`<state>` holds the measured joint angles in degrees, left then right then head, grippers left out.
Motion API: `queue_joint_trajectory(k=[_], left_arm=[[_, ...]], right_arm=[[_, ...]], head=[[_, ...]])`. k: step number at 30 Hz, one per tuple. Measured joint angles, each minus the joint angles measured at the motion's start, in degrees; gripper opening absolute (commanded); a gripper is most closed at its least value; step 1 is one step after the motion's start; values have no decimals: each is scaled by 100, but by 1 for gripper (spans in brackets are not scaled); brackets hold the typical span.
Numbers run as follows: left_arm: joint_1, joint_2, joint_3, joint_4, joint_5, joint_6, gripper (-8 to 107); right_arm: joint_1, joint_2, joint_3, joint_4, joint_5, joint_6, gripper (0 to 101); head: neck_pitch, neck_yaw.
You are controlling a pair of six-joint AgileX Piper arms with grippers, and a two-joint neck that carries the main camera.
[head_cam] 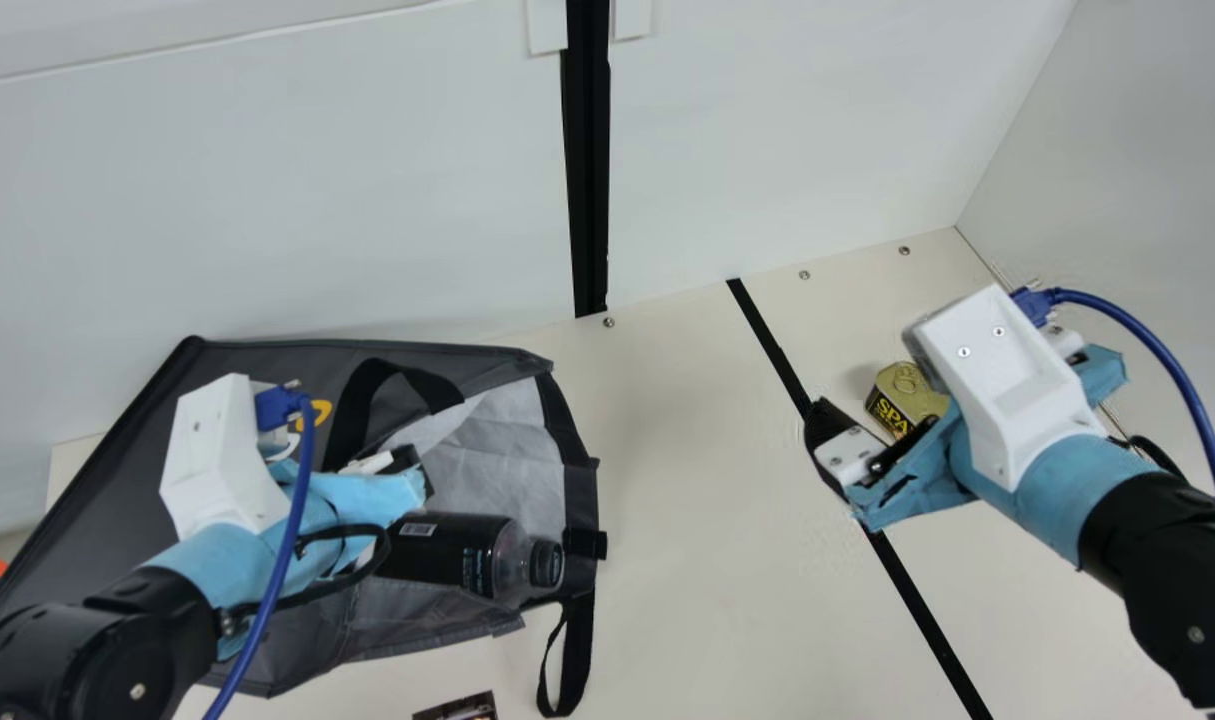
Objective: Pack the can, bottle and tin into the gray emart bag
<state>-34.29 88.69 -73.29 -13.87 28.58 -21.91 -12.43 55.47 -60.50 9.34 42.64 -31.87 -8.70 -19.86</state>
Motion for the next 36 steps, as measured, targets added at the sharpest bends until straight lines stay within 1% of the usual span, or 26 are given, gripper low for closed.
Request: queue_joint_trajectory(k=[4, 7, 10, 13, 20, 36], left_arm=[[0, 0, 0, 0, 0, 0, 10], [0, 0, 0, 0, 0, 0, 10], [0, 0, 0, 0, 0, 0, 10], [0, 0, 0, 0, 0, 0, 10], [0, 0, 0, 0, 0, 0, 10], [0, 0, 0, 0, 0, 0, 10]], right_arm=[[-88, -56, -98, -250, 128, 354, 91], [-131, -103, -175, -426, 363, 618, 91], [-149, -147, -262, -588, 442, 891, 91], [-161, -192, -343, -756, 665, 1121, 91], [-152, -314, -522, -1044, 1037, 1613, 91], [-82, -517, -869, -1461, 1671, 2266, 91]], head=[[0, -9], [0, -9], [0, -9], [0, -9], [0, 0], [0, 0]])
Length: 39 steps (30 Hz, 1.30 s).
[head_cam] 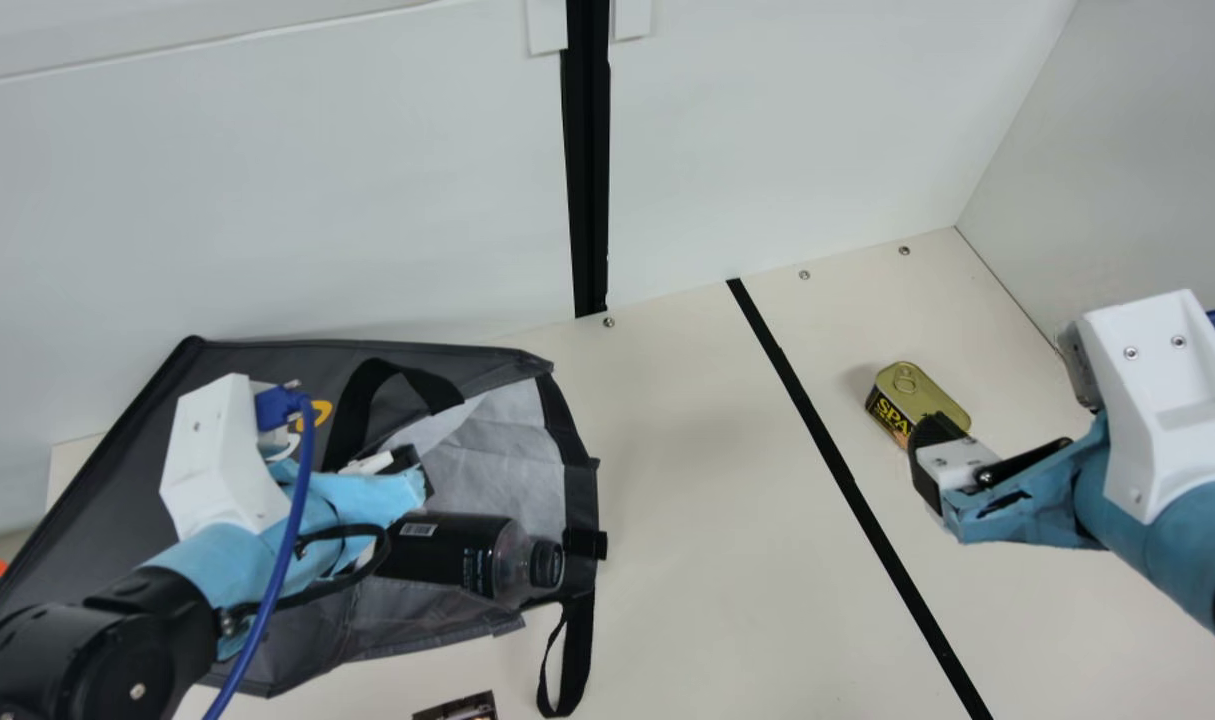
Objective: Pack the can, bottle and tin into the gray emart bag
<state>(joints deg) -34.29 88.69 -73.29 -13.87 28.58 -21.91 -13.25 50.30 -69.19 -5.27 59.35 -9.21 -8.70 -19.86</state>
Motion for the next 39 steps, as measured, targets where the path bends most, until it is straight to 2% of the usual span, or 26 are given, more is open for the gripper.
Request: queue_joint_trajectory(k=[21, 39], left_arm=[[0, 0, 0, 0, 0, 0, 10], [0, 0, 0, 0, 0, 0, 10]], right_arm=[[23, -69, -607, -462, 977, 549, 91], [9, -69, -533, -534, 1059, 458, 91]], head=[[0, 0], [0, 0]])
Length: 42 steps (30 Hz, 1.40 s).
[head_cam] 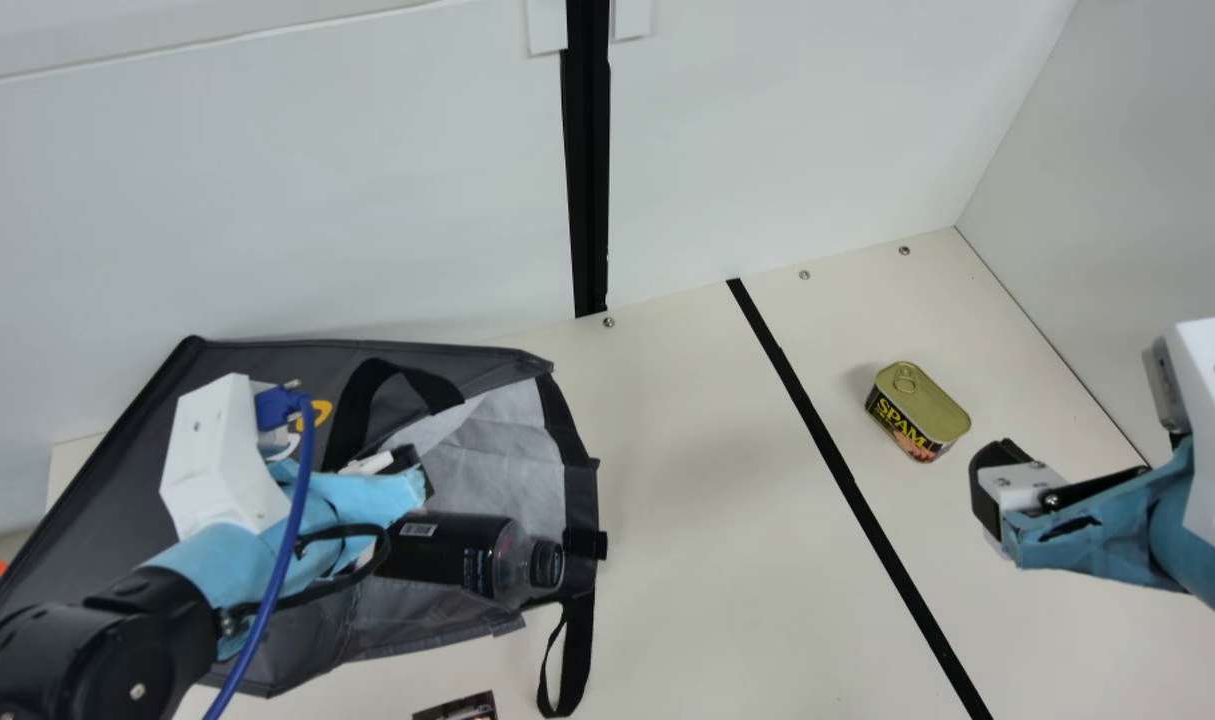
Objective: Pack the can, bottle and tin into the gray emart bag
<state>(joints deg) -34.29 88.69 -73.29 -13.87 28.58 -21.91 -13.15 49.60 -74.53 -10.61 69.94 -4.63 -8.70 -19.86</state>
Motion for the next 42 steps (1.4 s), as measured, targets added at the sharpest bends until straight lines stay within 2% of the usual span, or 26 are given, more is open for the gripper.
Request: queue_joint_trajectory(k=[12, 23, 31, 42], left_arm=[[0, 0, 0, 0, 0, 0, 10], [0, 0, 0, 0, 0, 0, 10], [0, 0, 0, 0, 0, 0, 10], [0, 0, 0, 0, 0, 0, 10]], right_arm=[[103, 76, 48, 3, -1, 29, 91], [398, 415, -144, -245, -40, 270, 91], [341, 701, -167, -241, -268, 248, 91], [-150, 1086, -83, 177, -689, -210, 91]], head=[[0, 0], [0, -9], [0, -9], [0, -9]])
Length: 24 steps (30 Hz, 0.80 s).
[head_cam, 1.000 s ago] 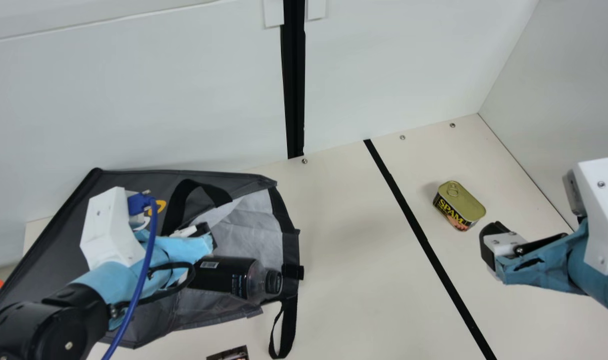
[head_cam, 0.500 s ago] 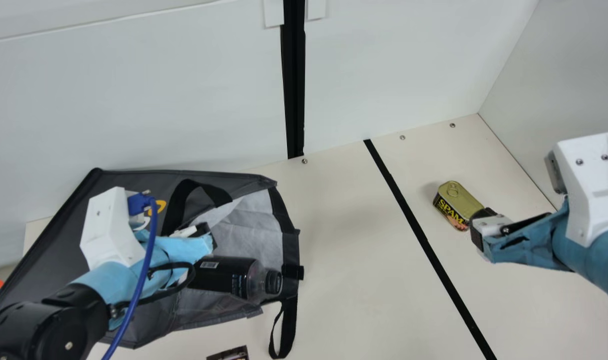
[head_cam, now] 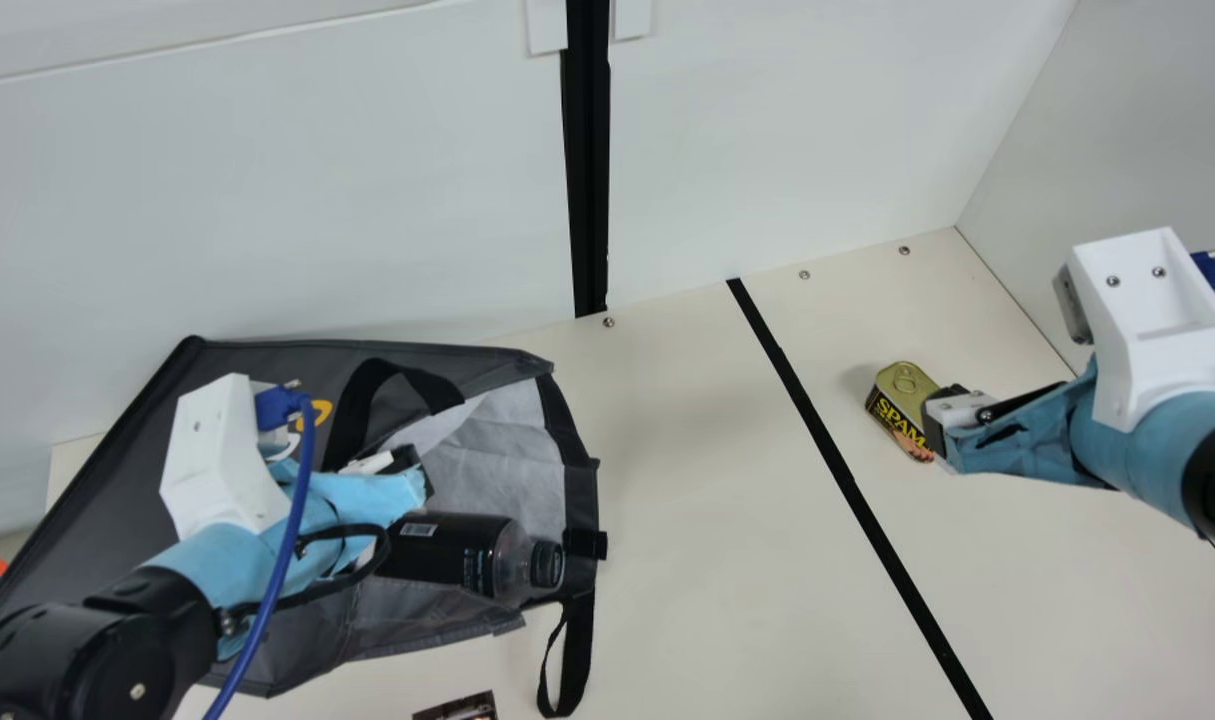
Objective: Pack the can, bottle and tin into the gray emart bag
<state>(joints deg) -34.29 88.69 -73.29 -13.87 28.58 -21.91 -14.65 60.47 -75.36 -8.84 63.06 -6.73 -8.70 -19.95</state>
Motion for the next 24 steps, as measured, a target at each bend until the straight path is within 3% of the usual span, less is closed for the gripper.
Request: queue_joint_trajectory(k=[24], left_arm=[[0, 0, 0, 0, 0, 0, 10]], right_arm=[[-771, 879, 51, 695, -703, -1023, 91]], head=[[0, 0]])
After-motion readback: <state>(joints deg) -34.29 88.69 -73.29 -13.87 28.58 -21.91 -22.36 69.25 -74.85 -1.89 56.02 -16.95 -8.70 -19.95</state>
